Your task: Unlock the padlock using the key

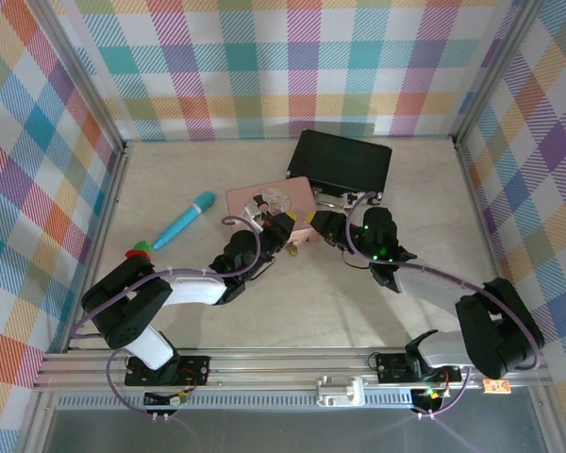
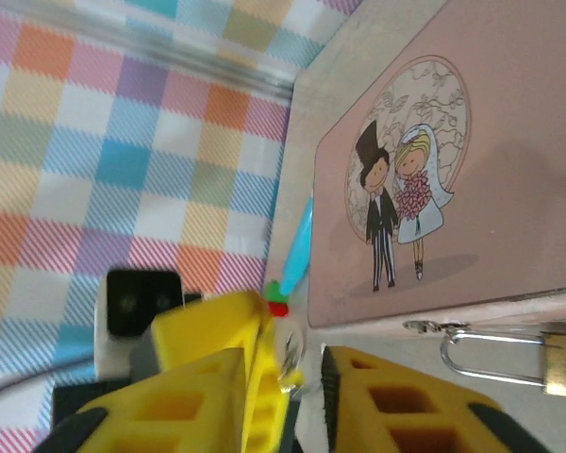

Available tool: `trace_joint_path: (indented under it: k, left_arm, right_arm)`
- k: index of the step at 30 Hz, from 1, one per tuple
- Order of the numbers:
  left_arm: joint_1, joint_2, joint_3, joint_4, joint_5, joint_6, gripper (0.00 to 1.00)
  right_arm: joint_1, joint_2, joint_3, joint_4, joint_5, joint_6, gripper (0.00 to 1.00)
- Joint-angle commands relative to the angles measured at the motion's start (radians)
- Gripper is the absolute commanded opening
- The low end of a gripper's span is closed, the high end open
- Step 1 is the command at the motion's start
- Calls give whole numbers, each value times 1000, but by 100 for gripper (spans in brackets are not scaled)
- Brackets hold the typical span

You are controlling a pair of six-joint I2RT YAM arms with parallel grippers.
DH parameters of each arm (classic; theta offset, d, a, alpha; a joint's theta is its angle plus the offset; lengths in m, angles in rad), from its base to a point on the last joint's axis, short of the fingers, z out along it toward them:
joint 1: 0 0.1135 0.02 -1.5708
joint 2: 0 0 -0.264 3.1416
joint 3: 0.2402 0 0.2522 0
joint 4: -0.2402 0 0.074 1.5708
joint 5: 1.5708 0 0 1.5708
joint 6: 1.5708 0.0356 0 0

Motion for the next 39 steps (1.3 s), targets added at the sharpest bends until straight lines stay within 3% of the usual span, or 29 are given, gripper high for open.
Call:
trace_joint_path:
  k: [1, 7, 12, 23, 27, 39]
  left_arm:
    - [65, -28, 28, -8, 180, 108, 0]
    - [142, -52, 132, -147, 523, 286, 0]
    - [150, -80, 224, -300, 689, 427, 0]
    - [150, -120, 244, -337, 756, 460, 0]
    - [150, -125, 247, -338, 760, 460, 0]
    - [151, -139, 238, -334, 726, 460, 0]
  right_arm:
    - [-60, -94, 77, -173, -171, -217, 36]
    - [-135, -143, 123, -315, -352, -356, 44]
    - [-141, -115, 144, -291, -435, -393, 46]
    - [-142, -99, 121, -177, -455, -359, 42]
    - [-142, -94, 107, -135, -463, -332, 34]
    - [-140, -82, 67, -88, -489, -291, 37]
